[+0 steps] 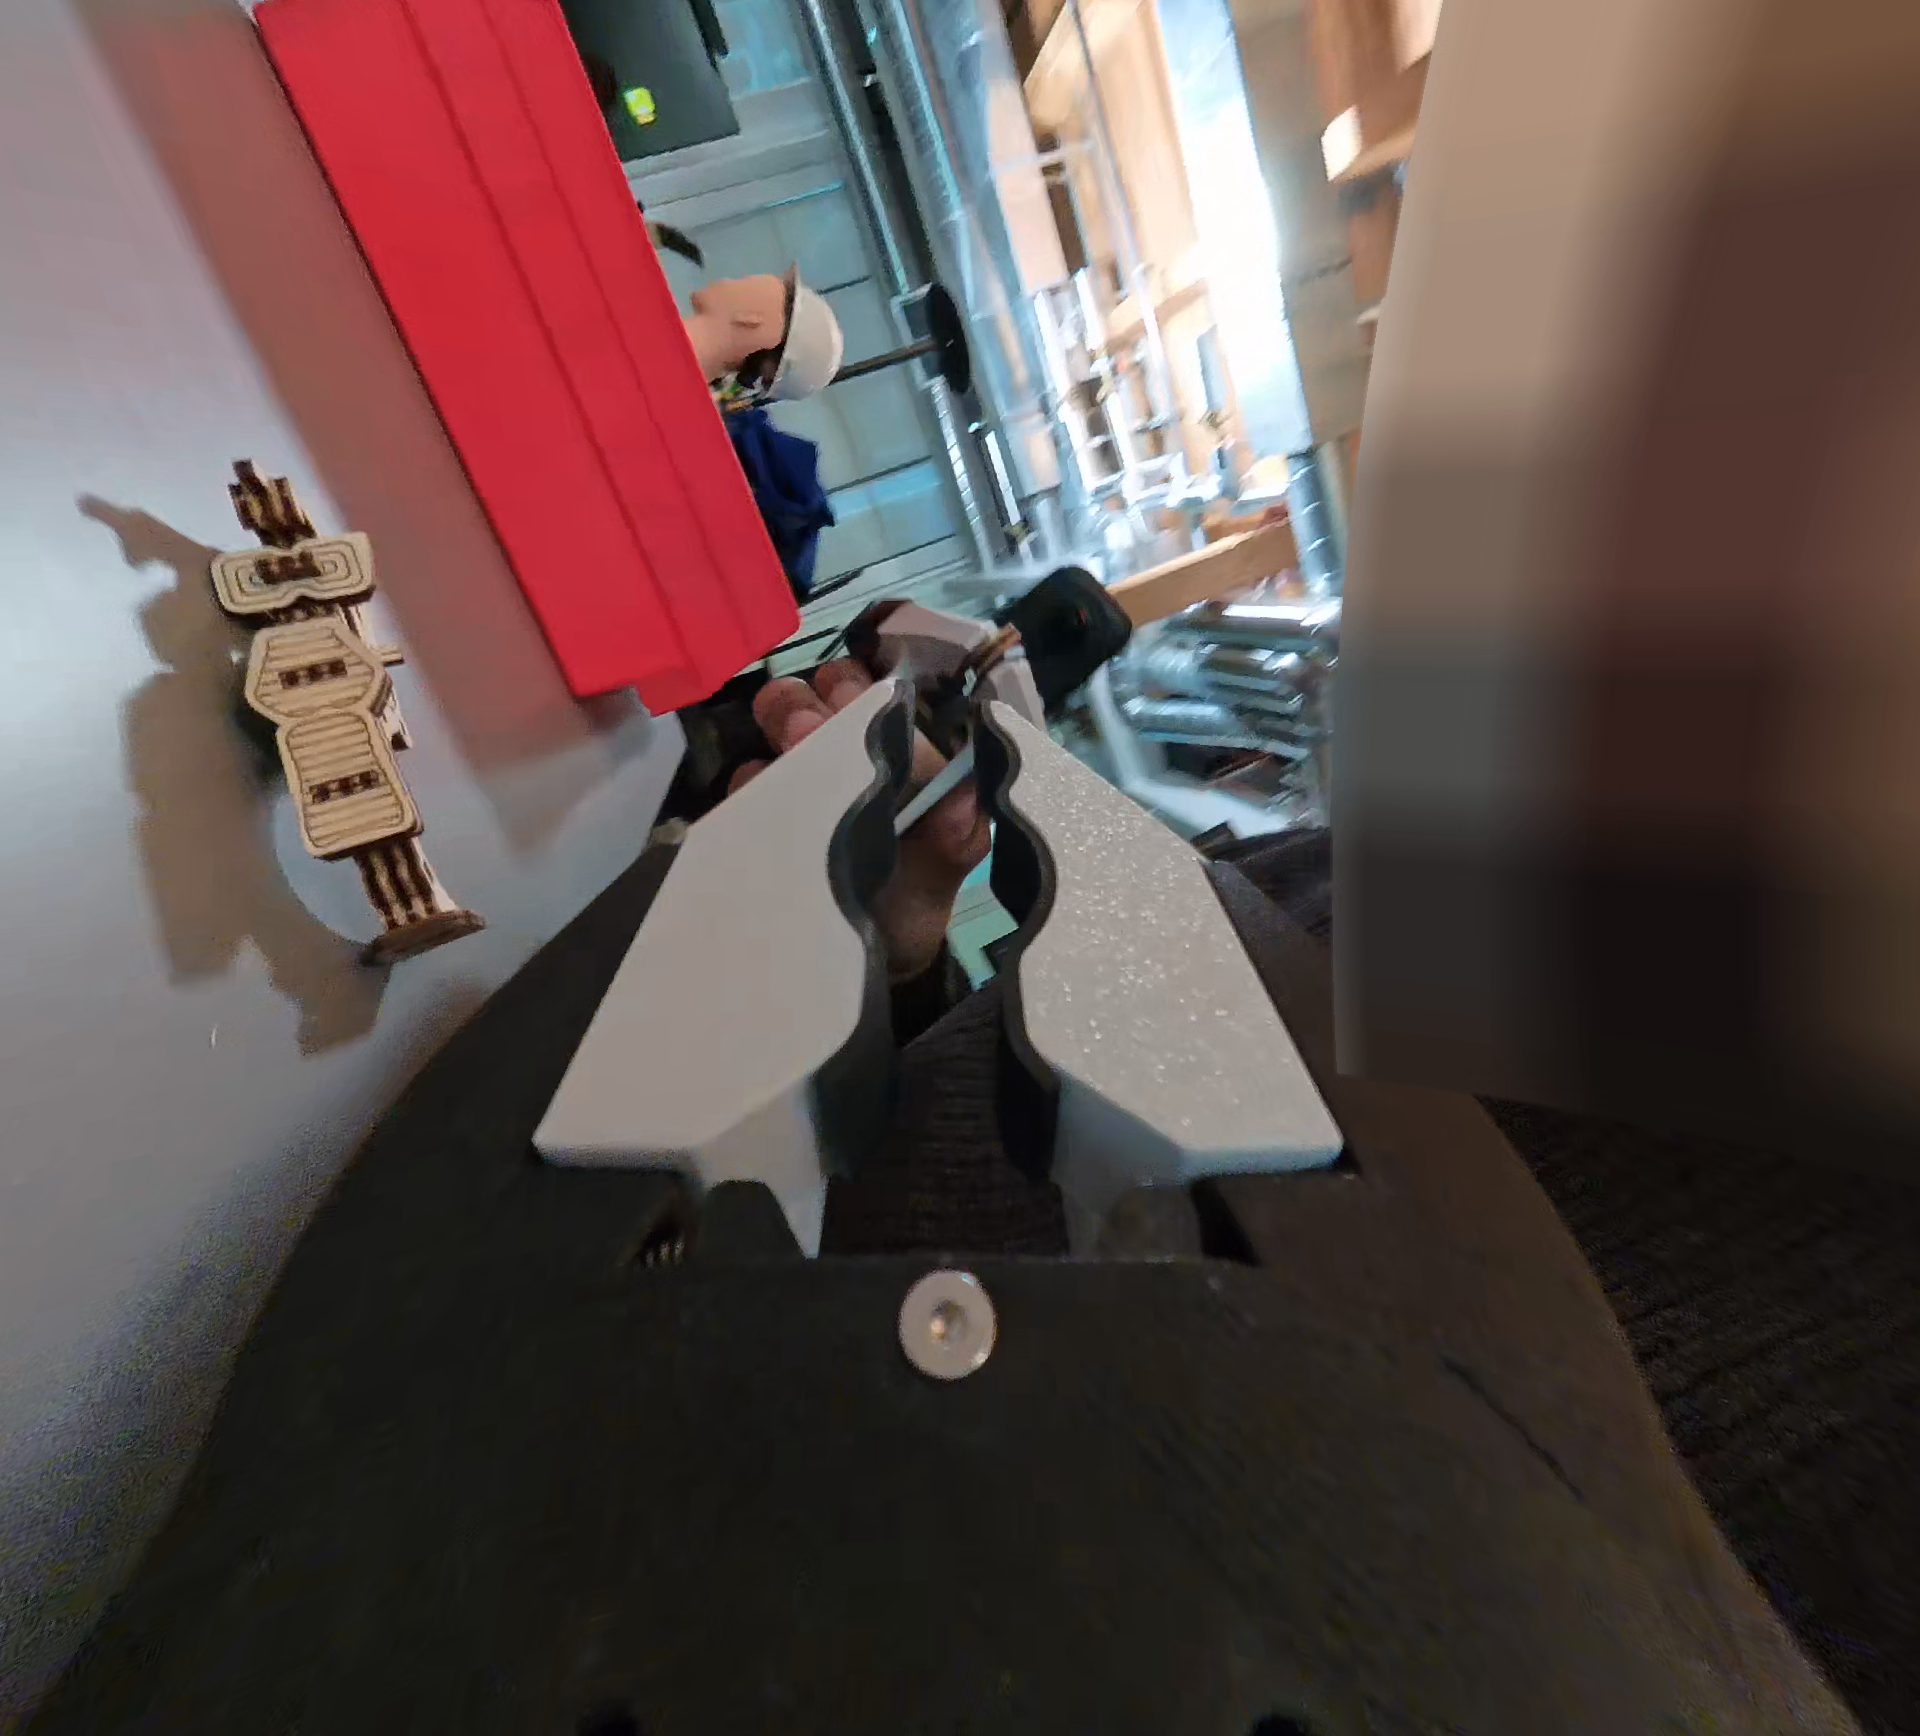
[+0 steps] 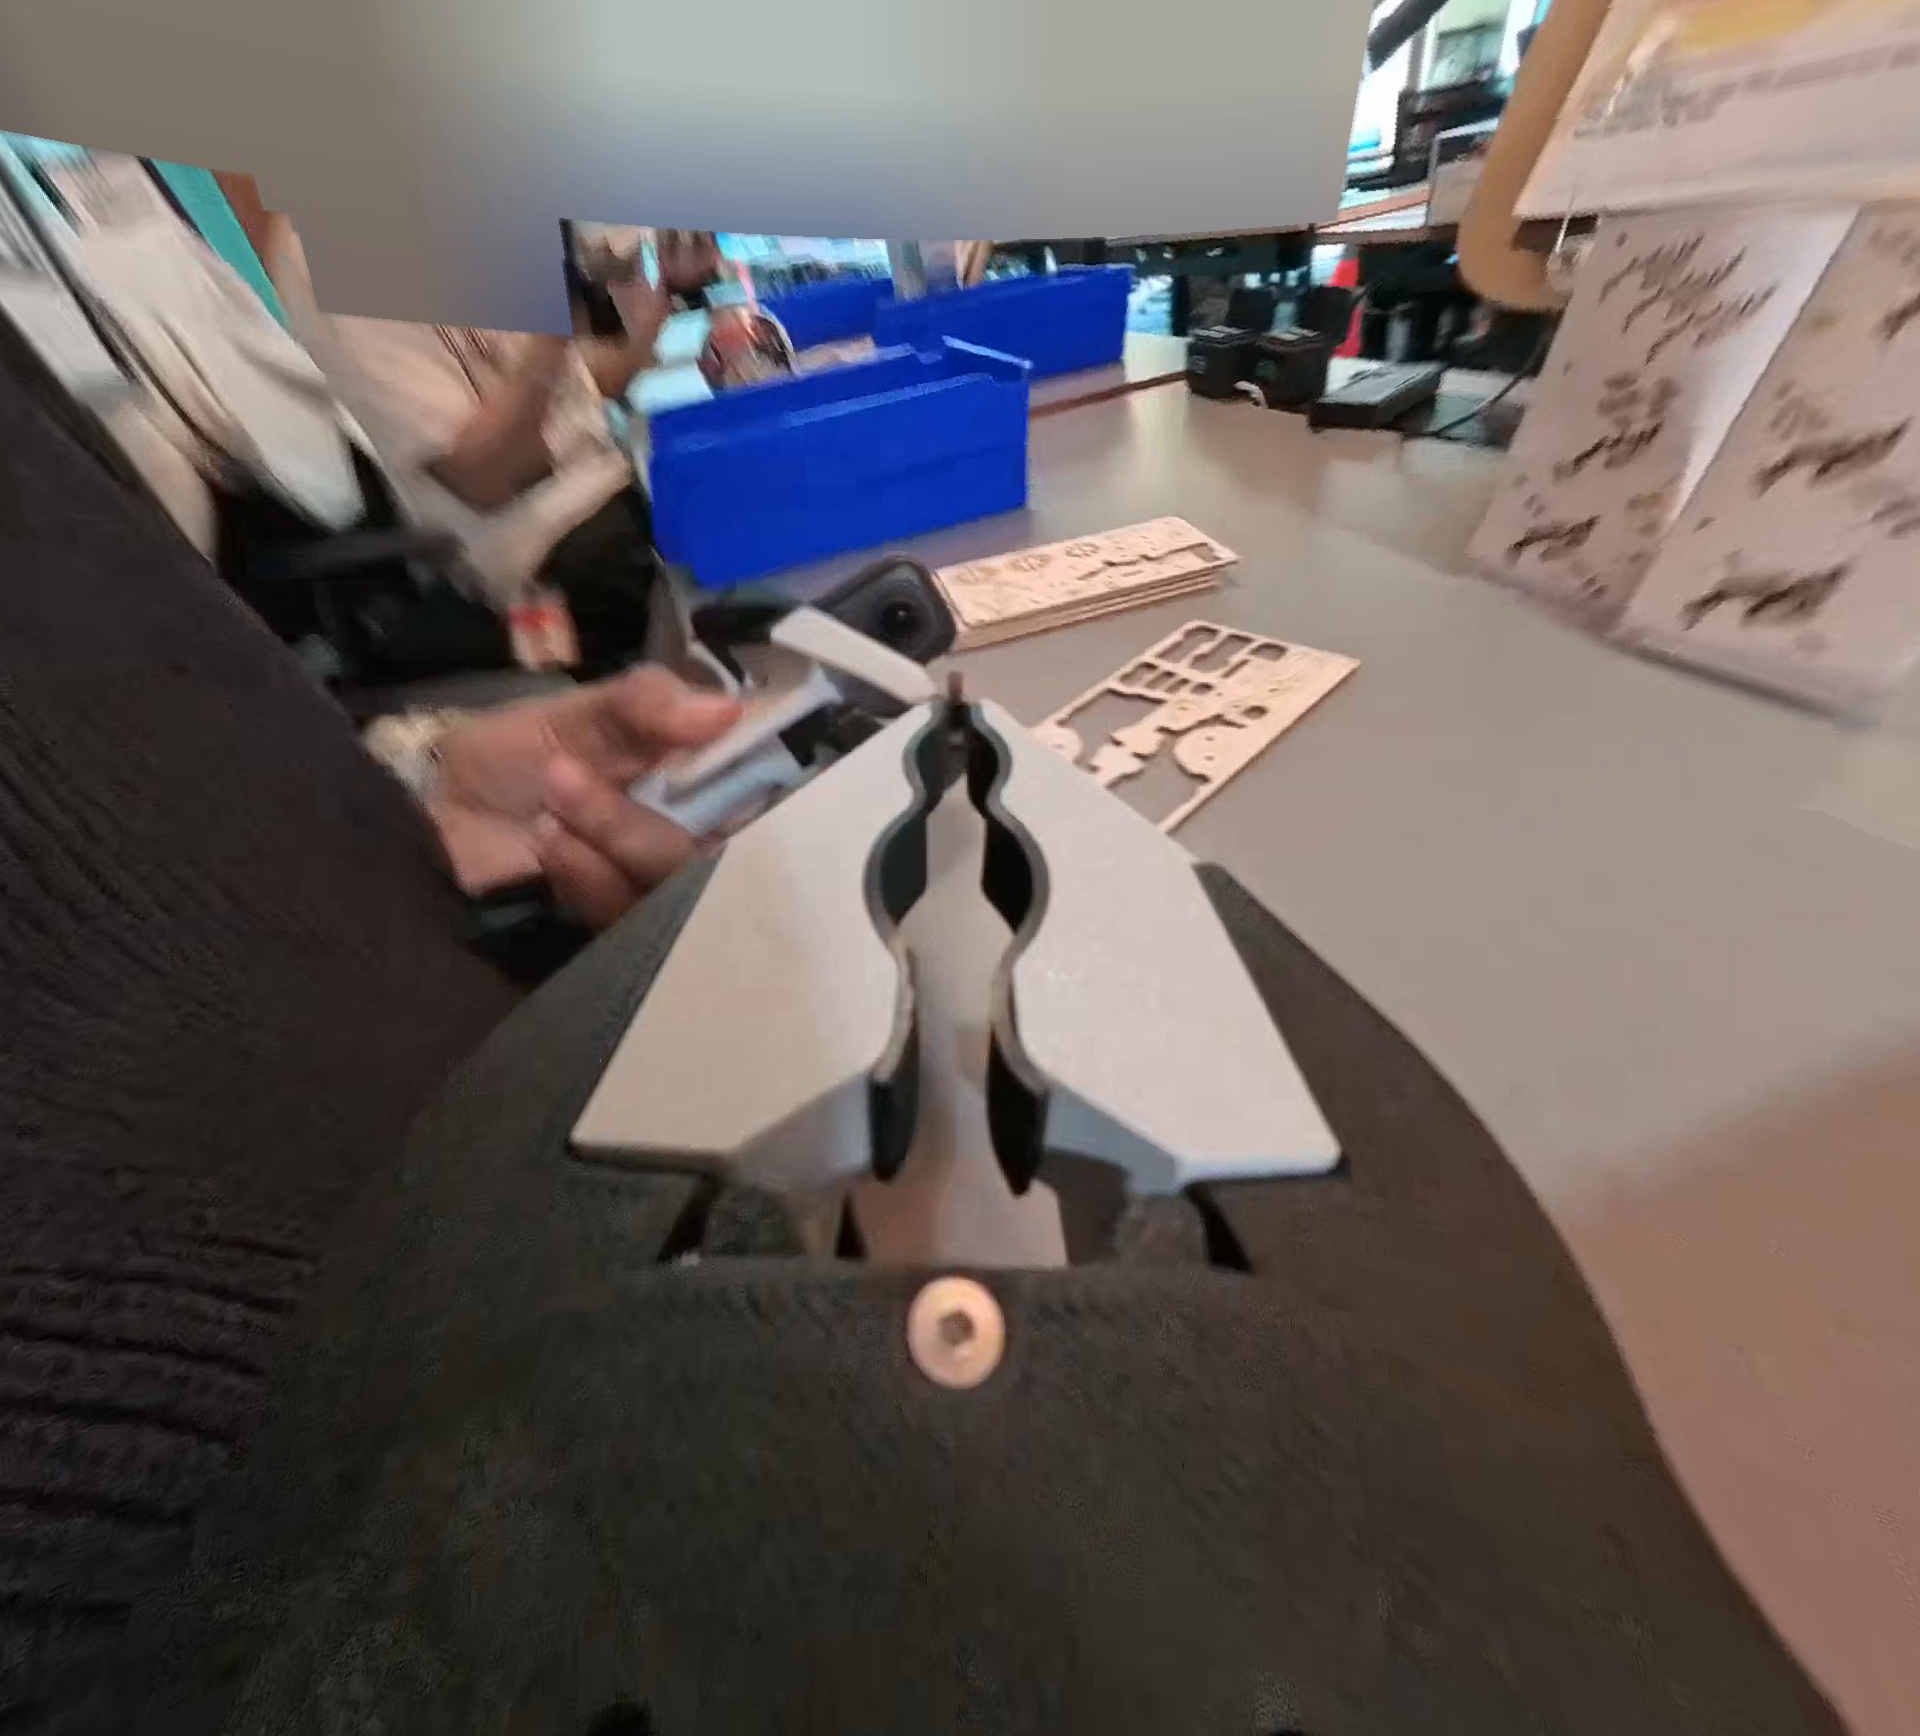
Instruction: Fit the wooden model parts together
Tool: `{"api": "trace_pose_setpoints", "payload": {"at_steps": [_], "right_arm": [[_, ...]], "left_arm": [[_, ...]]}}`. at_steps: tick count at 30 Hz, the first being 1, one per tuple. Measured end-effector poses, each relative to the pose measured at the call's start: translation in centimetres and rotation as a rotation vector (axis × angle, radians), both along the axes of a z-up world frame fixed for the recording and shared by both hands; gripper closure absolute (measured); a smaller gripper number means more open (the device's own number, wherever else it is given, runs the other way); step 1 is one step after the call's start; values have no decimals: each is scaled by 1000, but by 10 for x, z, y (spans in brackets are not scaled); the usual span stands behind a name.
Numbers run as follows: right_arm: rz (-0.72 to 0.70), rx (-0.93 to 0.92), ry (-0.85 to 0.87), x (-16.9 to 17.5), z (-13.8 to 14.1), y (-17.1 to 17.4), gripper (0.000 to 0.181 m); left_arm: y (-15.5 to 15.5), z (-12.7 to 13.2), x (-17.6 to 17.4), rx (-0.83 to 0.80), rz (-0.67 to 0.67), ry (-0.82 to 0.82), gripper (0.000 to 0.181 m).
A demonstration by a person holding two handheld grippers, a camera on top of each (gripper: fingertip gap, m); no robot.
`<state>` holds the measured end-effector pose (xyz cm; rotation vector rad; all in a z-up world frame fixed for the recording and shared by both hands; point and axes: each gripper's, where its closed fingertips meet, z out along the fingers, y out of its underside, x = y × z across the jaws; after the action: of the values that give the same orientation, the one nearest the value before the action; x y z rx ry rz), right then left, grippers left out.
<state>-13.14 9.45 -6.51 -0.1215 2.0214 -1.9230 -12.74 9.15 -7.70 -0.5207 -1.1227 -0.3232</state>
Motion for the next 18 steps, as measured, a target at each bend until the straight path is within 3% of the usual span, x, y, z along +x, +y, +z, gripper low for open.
{"api": "trace_pose_setpoints", "payload": {"at_steps": [3, 6, 13, 18], "right_arm": [[63, 25, -292, -8, -1, 0, 180], [114, 50, -434, -7, -6, -1, 180], [208, 87, -627, 1, -10, -1, 180], [199, 113, -625, 2, -15, -4, 179]], "left_arm": [[10, 2, 0, -97, -21, 14, 168], [11, 0, -3, -69, -26, -6, 166], [6, -2, -4, -30, -3, -15, 167], [5, -3, -3, -68, 8, -17, 179]]}}
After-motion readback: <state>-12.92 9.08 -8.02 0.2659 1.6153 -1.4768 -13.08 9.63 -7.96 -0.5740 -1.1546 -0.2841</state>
